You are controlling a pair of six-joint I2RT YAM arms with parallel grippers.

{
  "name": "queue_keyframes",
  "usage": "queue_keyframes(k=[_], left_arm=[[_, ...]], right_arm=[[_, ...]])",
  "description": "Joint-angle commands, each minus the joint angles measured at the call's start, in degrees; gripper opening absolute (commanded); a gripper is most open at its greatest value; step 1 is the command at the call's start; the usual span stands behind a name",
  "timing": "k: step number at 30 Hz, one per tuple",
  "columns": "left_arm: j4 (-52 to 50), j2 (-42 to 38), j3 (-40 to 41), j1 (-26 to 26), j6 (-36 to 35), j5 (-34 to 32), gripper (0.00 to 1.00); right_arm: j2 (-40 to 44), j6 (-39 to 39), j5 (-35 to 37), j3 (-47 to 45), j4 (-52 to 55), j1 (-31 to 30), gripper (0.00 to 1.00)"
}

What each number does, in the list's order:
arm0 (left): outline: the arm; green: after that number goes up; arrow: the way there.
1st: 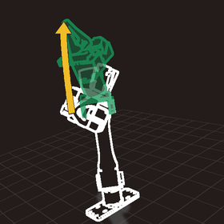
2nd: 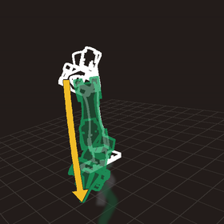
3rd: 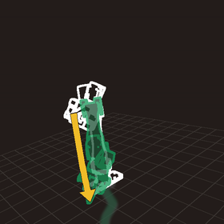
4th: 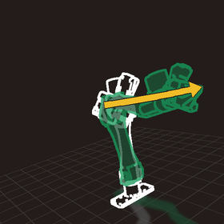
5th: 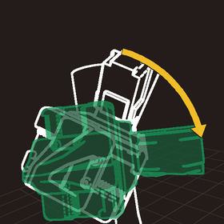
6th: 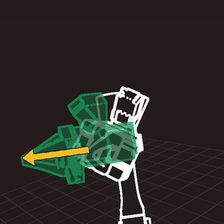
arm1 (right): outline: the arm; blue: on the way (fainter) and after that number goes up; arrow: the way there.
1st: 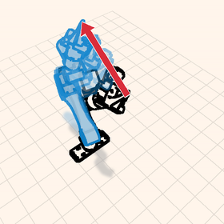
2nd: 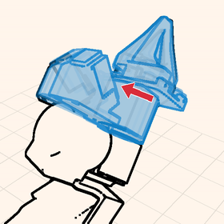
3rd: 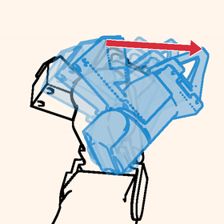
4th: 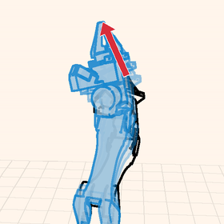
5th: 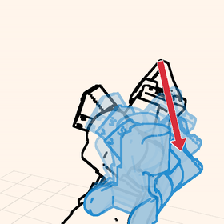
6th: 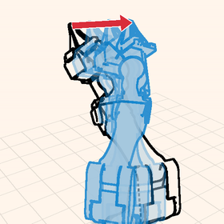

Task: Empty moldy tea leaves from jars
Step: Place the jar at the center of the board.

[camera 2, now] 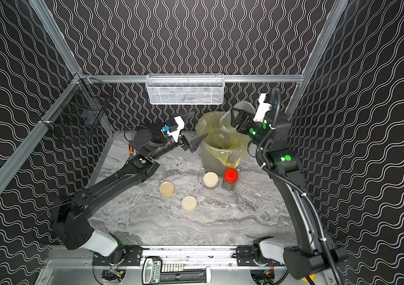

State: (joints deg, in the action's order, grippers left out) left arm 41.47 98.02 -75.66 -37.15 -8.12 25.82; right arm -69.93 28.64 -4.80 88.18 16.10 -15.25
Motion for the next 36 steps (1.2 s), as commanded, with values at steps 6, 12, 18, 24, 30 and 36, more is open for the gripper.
queue_keyframes(k=[6, 12, 18, 24, 30, 36], left_arm=[[5.88, 2.74, -3.72, 0.04, -3.91, 7.06, 0.99], [7.92, 4.16, -5.86, -0.08, -3.06, 10.95, 0.99], [8.05, 5.01, -6.25, -0.27, -2.89, 9.87, 0.99], [6.97, 6.31, -8.06, -0.5, -1.51, 13.02, 0.9], [6.4, 6.66, -8.88, -0.64, -0.84, 12.93, 0.69], [3.88, 6.87, -9.96, -0.56, -0.67, 11.74, 0.9]], right_arm=[[4.84, 16.13, -17.75, -5.76, -17.9, -0.09, 0.0], [5.3, 19.26, -22.7, -6.69, -20.27, -0.12, 0.0], [5.73, 24.08, -26.92, -9.98, -26.32, -0.22, 0.0], [5.38, 23.74, -27.52, -10.71, -26.49, -0.58, 0.0], [4.72, 23.94, -28.41, -11.1, -27.35, -0.77, 0.0], [4.19, 23.38, -28.5, -11.87, -27.18, -1.22, 0.0]])
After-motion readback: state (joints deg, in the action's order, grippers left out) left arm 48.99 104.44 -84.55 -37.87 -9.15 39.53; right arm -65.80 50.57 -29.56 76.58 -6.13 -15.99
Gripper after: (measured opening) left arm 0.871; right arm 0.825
